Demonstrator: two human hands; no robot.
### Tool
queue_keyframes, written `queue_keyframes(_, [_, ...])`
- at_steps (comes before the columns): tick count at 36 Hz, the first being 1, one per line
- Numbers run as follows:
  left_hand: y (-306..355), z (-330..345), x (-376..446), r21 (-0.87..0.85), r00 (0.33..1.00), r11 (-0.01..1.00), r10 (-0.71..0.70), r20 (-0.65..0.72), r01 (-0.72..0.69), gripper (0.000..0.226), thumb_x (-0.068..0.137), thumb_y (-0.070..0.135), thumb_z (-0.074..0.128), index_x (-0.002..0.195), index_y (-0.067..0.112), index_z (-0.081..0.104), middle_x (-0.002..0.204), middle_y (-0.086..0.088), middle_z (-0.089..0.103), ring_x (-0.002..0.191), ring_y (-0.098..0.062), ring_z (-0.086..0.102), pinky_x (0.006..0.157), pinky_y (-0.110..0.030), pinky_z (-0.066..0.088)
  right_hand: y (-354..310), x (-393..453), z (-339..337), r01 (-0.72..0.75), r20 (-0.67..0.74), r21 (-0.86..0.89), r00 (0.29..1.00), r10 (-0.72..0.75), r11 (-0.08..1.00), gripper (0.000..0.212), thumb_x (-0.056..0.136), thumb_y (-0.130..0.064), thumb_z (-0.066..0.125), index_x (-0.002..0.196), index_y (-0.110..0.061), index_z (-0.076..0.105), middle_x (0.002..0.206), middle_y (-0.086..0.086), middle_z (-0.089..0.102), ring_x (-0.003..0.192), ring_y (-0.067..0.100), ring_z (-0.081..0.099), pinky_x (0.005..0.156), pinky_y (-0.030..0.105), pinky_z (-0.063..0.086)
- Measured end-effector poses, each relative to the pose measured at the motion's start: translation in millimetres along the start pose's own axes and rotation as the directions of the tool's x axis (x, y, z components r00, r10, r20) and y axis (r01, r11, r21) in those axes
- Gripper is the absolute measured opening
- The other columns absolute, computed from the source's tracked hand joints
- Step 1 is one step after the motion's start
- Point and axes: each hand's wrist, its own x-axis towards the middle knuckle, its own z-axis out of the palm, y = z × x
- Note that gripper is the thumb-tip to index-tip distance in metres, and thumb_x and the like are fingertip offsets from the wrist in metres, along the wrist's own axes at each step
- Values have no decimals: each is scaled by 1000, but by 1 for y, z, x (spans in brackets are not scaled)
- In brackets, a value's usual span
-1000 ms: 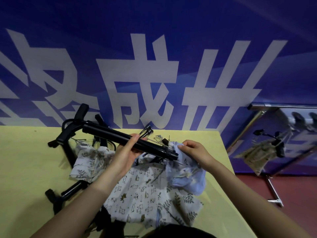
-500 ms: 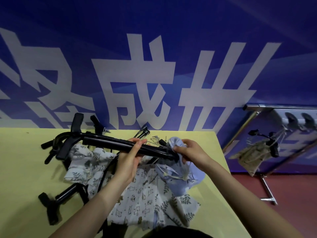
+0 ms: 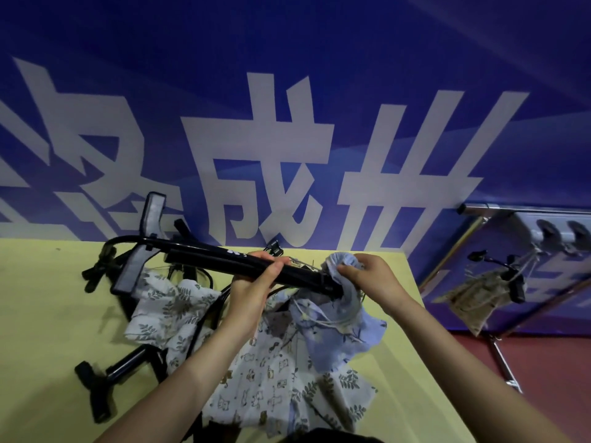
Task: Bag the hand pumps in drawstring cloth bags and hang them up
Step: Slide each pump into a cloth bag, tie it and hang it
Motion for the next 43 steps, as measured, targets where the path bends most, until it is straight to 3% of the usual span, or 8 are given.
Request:
queue_keyframes(4, [0,4,0,137,1000,990,28,10,-29,11,72,27,75,78,27,66,103,-15,71,108,-28,65,105,-47,44,-2,-7,8,-50,91,228,995,30,972,44,93,-21,61,61,-14,33,54,3,29,46,11,26,48,22,22])
queue_keyframes(9, [-2,11,-4,184,996,982,27,82,-42,15,84,-2,66,89,9,58,101,-19,70,104,-26,66,103,-43,47,-2,-7,19,-85,5,354,996,89,931,41,95,-28,59,63,-12,39,61,8,39,55,16,37,51,22,30])
queue_keyframes(12, [1,9,-6,184,988,981,30,151,-58,13,74,16,74,82,21,64,100,-19,70,106,-31,65,100,-41,47,-1,-6,20,-27,-51,335,998,47,942,40,95,-30,58,68,-10,38,66,11,32,60,15,32,55,28,25])
queue_keyframes(16, [1,6,-5,149,981,988,7,194,-36,15,69,23,74,82,22,65,98,-18,70,106,-36,64,99,-44,46,-3,-6,17,-8,-62,346,998,31,938,40,95,-30,58,63,-10,49,59,4,49,53,10,45,49,16,34])
queue_keyframes(24, [-9,17,3,284,988,959,-57,141,15,13,75,22,76,83,19,65,95,-11,69,98,-26,66,88,-35,52,-22,-20,23,-23,120,576,991,-57,817,37,97,-32,54,101,0,72,99,23,72,99,40,67,92,49,52])
queue_keyframes(33, [-7,37,-4,430,989,901,-5,149,-61,14,102,15,38,109,21,48,100,15,55,86,12,54,72,1,39,-28,-30,43,166,92,336,974,-207,927,31,102,-36,40,114,-24,66,112,-7,68,105,3,62,91,21,48])
queue_keyframes(39, [-20,39,-2,510,990,851,80,114,-128,23,103,34,33,126,33,35,126,8,45,121,-5,41,89,4,27,-30,-36,57,261,48,291,957,-286,921,28,104,-33,36,122,-37,58,115,-16,66,110,-6,58,93,18,46])
queue_keyframes(43, [-25,37,2,592,980,781,141,142,-198,40,89,59,17,126,48,29,138,10,36,135,-7,30,112,-21,21,-31,-34,61,274,-65,265,962,-267,924,30,99,-40,45,121,-29,63,103,-11,71,96,-3,64,83,24,51])
